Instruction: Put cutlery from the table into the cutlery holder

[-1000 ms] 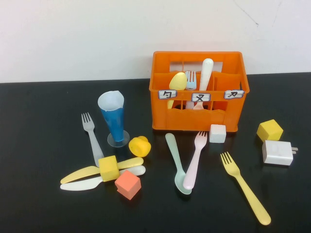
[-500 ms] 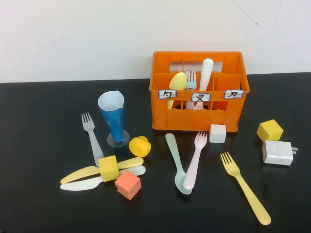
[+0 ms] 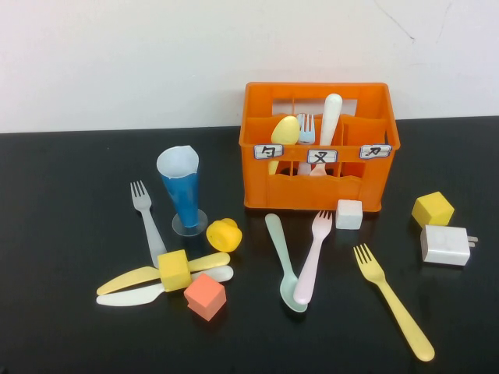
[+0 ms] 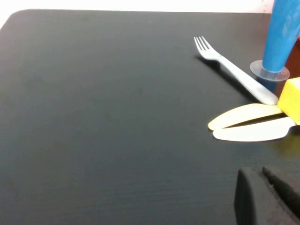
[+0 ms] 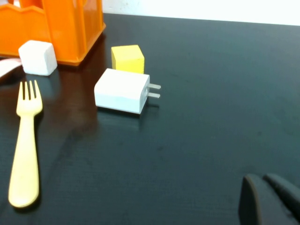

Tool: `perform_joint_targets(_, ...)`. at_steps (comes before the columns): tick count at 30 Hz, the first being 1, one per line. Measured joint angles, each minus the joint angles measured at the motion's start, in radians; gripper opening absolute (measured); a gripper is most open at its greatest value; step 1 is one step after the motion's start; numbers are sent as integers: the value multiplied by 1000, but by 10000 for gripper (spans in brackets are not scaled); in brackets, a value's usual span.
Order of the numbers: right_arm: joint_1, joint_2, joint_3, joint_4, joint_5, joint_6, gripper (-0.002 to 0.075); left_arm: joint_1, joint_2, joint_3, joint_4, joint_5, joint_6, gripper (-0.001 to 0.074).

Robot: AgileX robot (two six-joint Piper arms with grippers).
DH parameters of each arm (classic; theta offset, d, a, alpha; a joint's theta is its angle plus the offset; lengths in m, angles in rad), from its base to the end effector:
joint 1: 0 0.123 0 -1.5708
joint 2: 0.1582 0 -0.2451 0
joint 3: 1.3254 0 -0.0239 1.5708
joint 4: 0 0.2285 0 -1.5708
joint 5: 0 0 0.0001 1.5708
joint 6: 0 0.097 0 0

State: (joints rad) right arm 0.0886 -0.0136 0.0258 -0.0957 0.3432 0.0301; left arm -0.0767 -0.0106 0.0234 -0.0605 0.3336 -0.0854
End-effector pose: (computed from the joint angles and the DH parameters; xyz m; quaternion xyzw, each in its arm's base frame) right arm 0.0770 0.0037 0.1736 -0.0493 0.7933 -0.0041 0.6068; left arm 0.0770 -0.0079 0.1750 -0.0201 0.7921 -0.0745 0.6055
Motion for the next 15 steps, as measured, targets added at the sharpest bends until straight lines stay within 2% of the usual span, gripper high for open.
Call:
perform_joint_targets(3, 0, 0, 0, 0, 0, 0, -3, 0, 0, 2, -33, -42, -44, -1)
perform_joint_targets(7, 0, 0, 0, 0, 0, 0, -3, 0, 0, 6, -410, -169, -265, -1)
perform_joint_targets(10, 0, 0, 0, 0, 0, 0, -3, 0, 0, 6, -652, -254, -349, -1)
perform_joint_targets(15, 0, 0, 0, 0, 0, 0, -3, 0, 0, 6, -766, -355, -371, -1)
